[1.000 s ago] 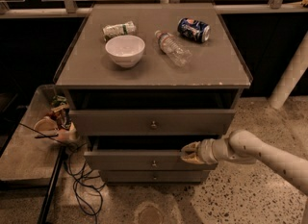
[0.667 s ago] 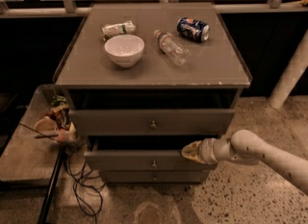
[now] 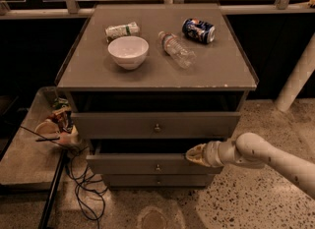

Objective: Open middle drawer

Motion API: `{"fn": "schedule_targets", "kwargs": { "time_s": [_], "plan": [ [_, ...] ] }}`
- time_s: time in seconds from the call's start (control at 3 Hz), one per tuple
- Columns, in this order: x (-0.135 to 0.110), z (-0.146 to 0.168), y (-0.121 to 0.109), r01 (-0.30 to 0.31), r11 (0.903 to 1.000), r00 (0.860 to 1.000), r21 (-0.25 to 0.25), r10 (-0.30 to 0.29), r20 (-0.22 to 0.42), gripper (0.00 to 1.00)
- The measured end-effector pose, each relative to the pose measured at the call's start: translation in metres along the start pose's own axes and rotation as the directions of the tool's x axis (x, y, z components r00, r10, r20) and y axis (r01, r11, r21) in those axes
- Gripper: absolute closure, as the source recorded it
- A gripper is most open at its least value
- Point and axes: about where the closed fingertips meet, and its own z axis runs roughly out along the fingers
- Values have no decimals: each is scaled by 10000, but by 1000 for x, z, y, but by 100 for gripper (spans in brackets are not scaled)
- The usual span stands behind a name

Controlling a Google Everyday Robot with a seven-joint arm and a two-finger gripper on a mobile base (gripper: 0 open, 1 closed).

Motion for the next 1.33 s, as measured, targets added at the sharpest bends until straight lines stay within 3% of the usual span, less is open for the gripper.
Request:
{"fn": "schedule_targets", "kwargs": {
  "time_s": [0.33, 0.67, 1.0, 1.33],
  "plan": [
    [0, 0, 0, 0, 10000, 10000, -1, 0, 0, 42],
    [10, -18, 29, -327, 9994, 9995, -71, 327, -45, 18],
    [14, -20, 37, -423, 9990, 9991, -123, 423, -61, 0],
    [14, -19, 37, -422, 9990, 9991, -131, 421, -63, 0]
  ]
}}
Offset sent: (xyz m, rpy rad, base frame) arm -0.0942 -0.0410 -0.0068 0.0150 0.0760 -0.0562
